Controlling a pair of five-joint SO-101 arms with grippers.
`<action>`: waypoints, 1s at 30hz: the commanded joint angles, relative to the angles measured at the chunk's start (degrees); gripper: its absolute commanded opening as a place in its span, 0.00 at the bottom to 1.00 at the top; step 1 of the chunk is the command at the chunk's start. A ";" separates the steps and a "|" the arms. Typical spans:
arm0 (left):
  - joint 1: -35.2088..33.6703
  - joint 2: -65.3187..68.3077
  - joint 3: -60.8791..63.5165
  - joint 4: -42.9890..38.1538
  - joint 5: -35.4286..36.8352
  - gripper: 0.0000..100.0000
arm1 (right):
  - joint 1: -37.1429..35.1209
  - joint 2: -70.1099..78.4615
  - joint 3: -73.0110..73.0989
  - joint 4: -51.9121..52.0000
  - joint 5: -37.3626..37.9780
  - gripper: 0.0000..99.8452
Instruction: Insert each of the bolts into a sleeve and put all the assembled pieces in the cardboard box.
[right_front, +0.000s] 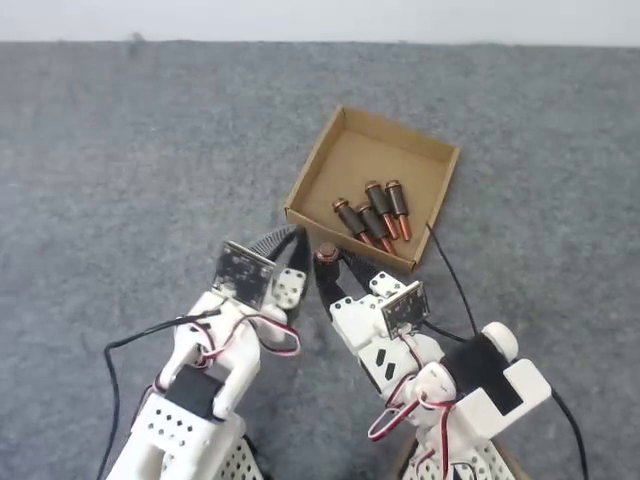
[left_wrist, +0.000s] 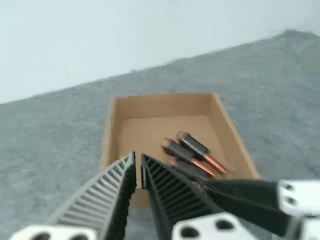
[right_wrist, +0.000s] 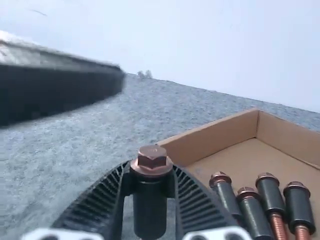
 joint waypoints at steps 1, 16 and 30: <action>-6.68 -0.35 -4.79 0.18 -0.35 0.01 | 1.36 -0.22 -1.85 0.22 -0.18 0.01; -19.52 -0.35 -0.22 12.31 1.05 0.01 | 3.12 -0.22 -1.58 0.13 -0.18 0.01; -28.57 -0.35 -0.40 22.24 -0.44 0.01 | 3.21 -0.22 -1.49 0.04 -0.18 0.01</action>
